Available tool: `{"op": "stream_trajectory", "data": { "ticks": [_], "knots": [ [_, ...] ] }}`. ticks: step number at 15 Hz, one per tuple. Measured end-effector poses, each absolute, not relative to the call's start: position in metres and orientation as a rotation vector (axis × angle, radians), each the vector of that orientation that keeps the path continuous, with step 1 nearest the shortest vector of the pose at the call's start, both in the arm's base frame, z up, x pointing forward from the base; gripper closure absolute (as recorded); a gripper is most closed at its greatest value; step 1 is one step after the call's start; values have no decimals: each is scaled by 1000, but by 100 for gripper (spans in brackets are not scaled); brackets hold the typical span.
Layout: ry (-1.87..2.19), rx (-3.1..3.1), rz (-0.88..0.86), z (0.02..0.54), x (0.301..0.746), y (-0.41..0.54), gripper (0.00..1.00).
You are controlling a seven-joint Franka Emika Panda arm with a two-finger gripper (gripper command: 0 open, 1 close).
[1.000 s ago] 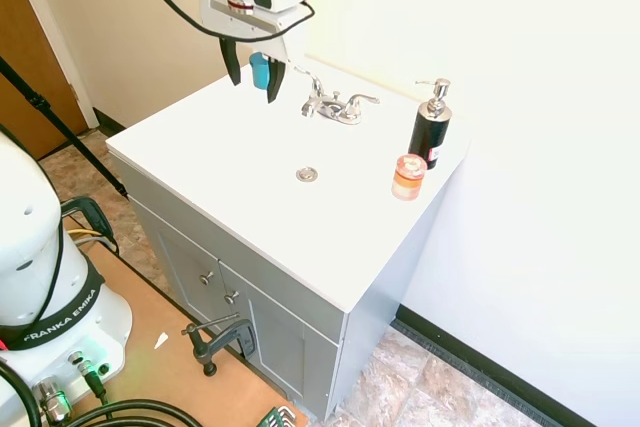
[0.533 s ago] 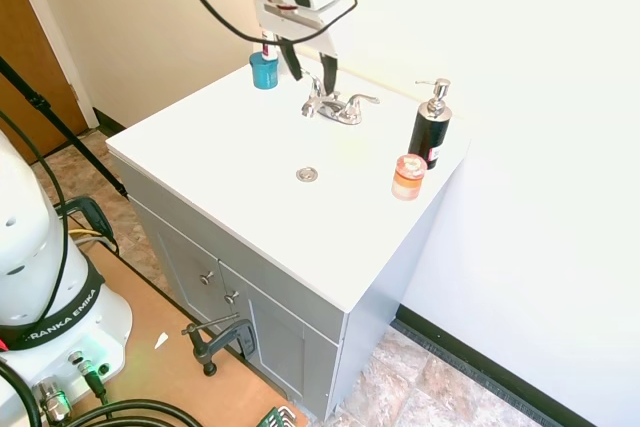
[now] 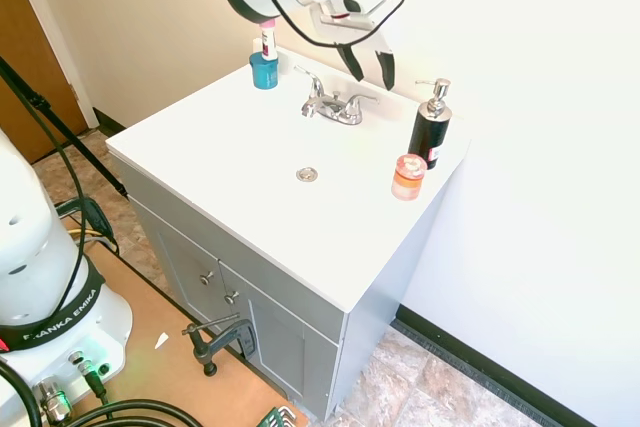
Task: Turn on the cold water
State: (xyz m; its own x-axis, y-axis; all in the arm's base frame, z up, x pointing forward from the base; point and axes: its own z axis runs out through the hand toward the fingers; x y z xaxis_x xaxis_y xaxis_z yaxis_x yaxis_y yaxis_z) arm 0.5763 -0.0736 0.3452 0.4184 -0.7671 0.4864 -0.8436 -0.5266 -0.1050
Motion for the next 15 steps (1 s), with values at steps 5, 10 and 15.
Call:
{"op": "stream_trajectory", "data": {
  "ticks": [5, 10, 15],
  "knots": [
    [-1404, 2487, 760, 328, 599, -75, 0],
    [-1376, 2471, 721, 315, 607, -73, 0],
    [-1325, 2459, 673, 312, 607, -74, 0]
  ]
}}
